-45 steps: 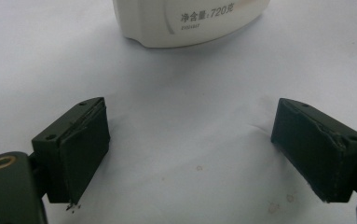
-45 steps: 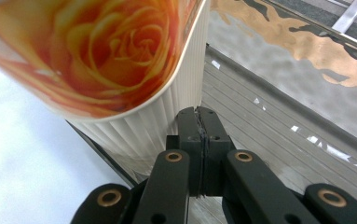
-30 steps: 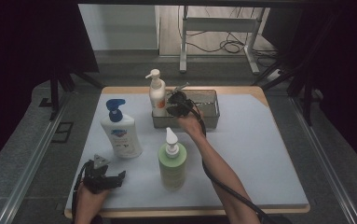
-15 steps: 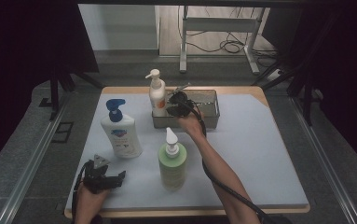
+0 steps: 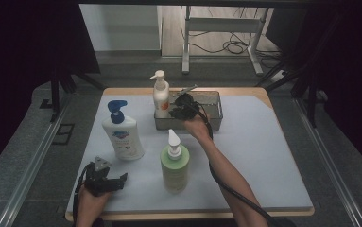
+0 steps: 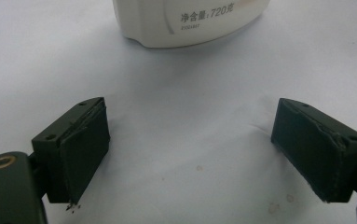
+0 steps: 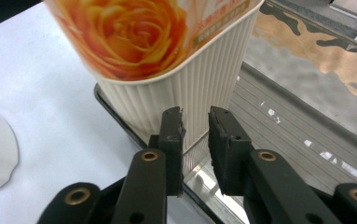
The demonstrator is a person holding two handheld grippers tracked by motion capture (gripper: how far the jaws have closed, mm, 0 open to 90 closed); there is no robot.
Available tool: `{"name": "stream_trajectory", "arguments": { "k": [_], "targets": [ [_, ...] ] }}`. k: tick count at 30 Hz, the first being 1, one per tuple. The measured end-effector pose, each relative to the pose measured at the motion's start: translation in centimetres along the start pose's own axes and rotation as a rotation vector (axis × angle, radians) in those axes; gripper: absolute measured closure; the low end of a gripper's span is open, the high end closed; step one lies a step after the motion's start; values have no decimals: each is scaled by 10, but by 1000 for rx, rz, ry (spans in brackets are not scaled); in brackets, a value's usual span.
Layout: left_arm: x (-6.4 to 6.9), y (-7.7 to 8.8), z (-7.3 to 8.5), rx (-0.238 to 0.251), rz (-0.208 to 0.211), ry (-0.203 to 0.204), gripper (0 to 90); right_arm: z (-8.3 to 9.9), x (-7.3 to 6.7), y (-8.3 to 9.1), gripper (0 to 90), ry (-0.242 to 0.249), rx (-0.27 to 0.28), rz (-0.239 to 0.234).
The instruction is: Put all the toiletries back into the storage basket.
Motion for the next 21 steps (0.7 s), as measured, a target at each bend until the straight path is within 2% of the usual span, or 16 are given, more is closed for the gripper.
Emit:
{"name": "stream_trajectory", "arguments": {
  "k": [7, 21],
  "targets": [
    [0, 0, 0, 0, 0, 0, 114, -6, -6, 15, 611, 24, 35, -5],
    [0, 0, 0, 2, 1, 0, 114, -4, -17, 39, 511, 73, 59, -35]
  ]
}}
Point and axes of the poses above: each handheld gripper's, and its own axes: y roughly backward along the jaws, z roughly out of its underside, x roughly to its right, the point moved 7 cm from there along -y, roughly forward along the jaws, and after that the axes turned 6 degrees about -z, right-handed, at the moved point
